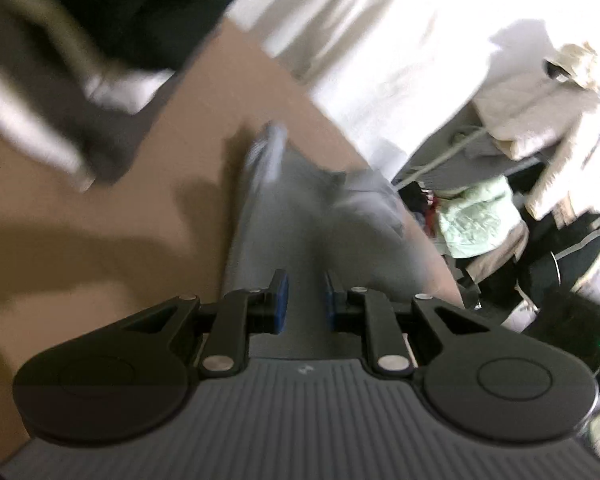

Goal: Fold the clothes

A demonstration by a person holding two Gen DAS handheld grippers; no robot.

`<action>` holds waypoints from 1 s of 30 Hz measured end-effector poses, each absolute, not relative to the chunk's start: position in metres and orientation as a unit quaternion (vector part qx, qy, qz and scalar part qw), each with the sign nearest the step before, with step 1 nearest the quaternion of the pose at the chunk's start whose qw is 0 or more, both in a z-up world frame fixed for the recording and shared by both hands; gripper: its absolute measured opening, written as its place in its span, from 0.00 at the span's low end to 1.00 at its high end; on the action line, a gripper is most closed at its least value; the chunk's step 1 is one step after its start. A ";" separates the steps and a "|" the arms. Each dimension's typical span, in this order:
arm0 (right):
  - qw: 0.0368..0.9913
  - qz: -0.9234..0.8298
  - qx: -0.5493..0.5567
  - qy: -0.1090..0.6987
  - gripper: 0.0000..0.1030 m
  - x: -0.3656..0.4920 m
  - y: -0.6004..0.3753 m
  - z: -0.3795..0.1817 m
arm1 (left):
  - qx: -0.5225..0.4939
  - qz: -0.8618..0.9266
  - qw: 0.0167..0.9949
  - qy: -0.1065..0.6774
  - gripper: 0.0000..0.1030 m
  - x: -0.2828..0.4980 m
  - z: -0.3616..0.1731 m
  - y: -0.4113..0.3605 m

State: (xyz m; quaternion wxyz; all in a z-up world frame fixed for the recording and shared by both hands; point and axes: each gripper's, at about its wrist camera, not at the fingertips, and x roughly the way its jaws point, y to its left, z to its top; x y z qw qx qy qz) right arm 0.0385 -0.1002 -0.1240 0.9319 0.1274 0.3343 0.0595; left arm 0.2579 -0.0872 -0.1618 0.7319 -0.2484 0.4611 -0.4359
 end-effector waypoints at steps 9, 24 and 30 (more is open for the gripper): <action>0.939 0.056 0.094 0.325 0.07 0.014 -0.076 -0.156 | -0.275 -0.449 0.699 0.485 0.16 0.269 -0.174 -0.109; 0.934 0.090 0.045 0.343 0.36 -0.059 -0.033 -0.130 | -0.193 -0.473 0.715 0.478 0.31 0.261 -0.152 -0.124; 0.925 -0.045 -0.059 0.372 0.38 -0.134 -0.054 -0.130 | -0.109 -0.471 0.742 0.464 0.45 0.247 -0.141 -0.140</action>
